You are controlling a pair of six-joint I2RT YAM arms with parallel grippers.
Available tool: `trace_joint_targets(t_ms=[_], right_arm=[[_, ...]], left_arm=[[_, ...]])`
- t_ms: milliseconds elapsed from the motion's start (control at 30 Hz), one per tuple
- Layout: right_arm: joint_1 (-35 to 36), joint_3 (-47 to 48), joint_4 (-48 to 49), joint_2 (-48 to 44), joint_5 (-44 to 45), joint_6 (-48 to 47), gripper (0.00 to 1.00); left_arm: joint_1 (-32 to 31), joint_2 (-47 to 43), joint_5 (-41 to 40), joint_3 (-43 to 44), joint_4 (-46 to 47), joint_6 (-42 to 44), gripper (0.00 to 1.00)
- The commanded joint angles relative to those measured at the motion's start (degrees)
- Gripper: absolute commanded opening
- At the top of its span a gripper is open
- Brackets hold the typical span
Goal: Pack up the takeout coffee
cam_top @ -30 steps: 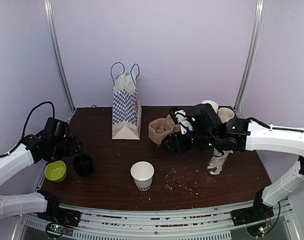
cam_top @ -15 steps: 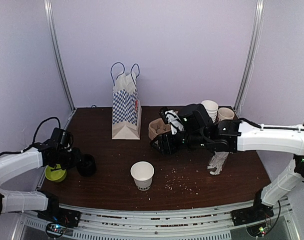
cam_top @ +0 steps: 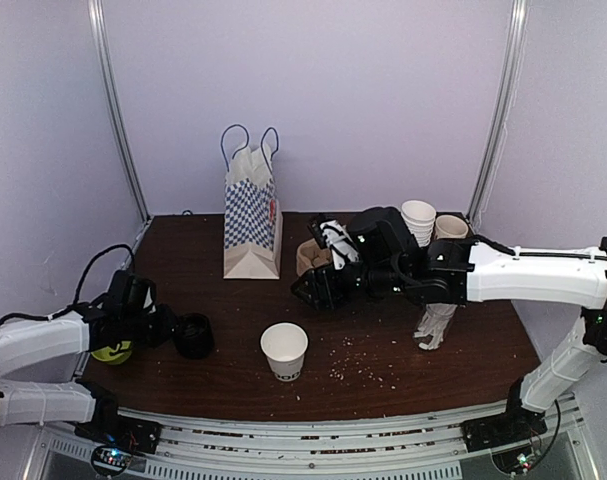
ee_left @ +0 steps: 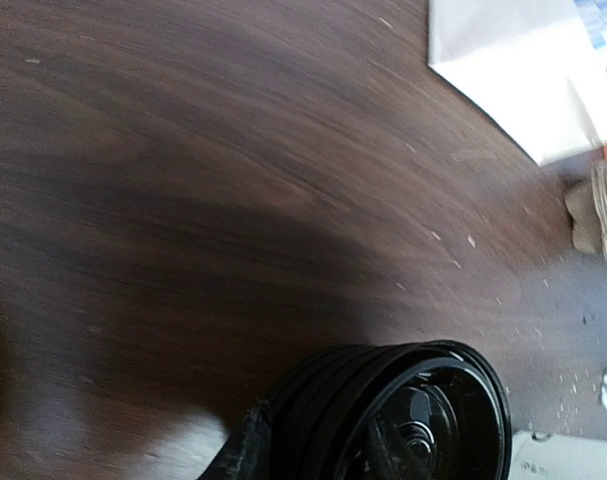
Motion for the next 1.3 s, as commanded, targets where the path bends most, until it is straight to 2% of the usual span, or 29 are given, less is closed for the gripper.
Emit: trace_joint_targets(t_ms=[0,133,267,567,667,833,967,1267], right_arm=[[0.9,2.6,0.1,2.8,-2.4,0.9,0.65],[2.1,5.4,-1.8,6.3,-4.0,0.3,0.65],[4.3,12.0,-7.8,11.4,-4.4,-3.9,0.64],[8.3,27.5,-19.2,23.3,-1.0,-14.9,0.61],[9.9,34.0,-22.6,28.9,0.6,-18.1,0.58],[12.2,45.6,-27.7,38.9,3.0,-22.0,0.49],[12.8,49.9,-28.0,43.9,2.9,-22.9,0.44],[13.5,54.5,-26.4,49.3,5.0,-24.8,0.44]], left_arm=[[-7.0,2.8,-1.9,-0.1,3.3,-3.6,0.32],[-12.6,6.0,-3.0,0.3,6.1,-5.7,0.32],[-16.1,7.5,-3.1,1.4,7.6,-6.0,0.39],[-16.3,-0.1,-3.9,5.1,0.6,-2.6,0.76],[-16.3,-4.1,-4.9,6.4,-3.1,-1.5,0.84],[-16.3,-11.5,-9.4,6.3,-8.9,-1.9,0.84],[-16.3,-16.3,-12.6,4.4,-11.6,-4.0,0.83],[-16.3,-20.1,-14.3,2.7,-13.4,-5.2,0.82]])
